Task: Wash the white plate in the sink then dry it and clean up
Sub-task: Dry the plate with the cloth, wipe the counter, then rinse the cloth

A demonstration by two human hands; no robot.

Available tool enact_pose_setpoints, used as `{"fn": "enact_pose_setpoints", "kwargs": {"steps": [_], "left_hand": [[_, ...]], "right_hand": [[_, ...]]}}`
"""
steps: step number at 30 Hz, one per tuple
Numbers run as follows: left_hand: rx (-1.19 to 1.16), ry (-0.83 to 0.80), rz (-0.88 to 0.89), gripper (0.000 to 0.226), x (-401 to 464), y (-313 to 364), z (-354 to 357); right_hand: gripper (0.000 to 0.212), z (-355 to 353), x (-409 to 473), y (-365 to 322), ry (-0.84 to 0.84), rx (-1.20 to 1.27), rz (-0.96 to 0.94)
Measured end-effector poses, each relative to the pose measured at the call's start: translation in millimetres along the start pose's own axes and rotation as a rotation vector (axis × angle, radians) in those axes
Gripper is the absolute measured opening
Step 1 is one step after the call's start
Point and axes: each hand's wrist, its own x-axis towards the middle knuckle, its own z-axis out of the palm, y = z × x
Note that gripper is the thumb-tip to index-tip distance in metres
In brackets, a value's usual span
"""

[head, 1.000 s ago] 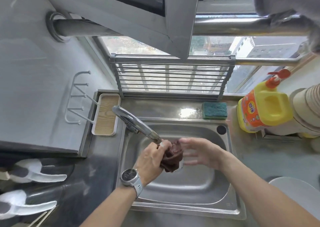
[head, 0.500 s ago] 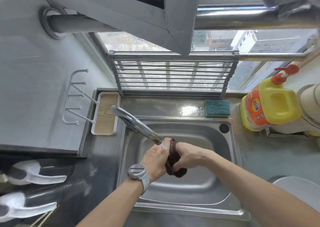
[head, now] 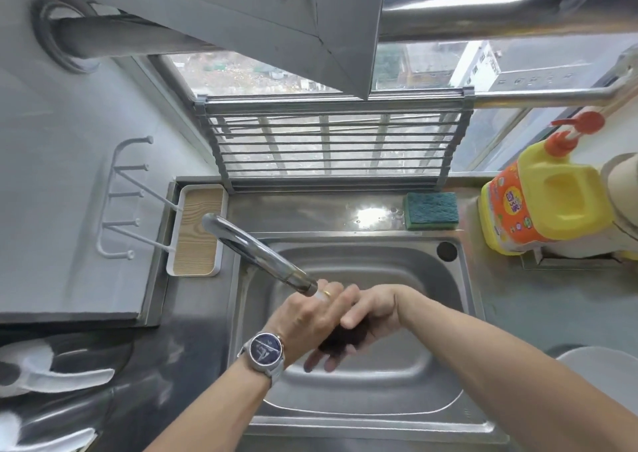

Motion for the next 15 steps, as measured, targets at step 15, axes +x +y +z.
{"fn": "enact_pose_setpoints", "kwargs": {"steps": [15], "left_hand": [[-0.008,-0.823,-0.568,0.031,3.5,5.4,20.8]], "right_hand": [[0.029,6.6,47.0,5.3,1.042,-1.359,0.423]]}}
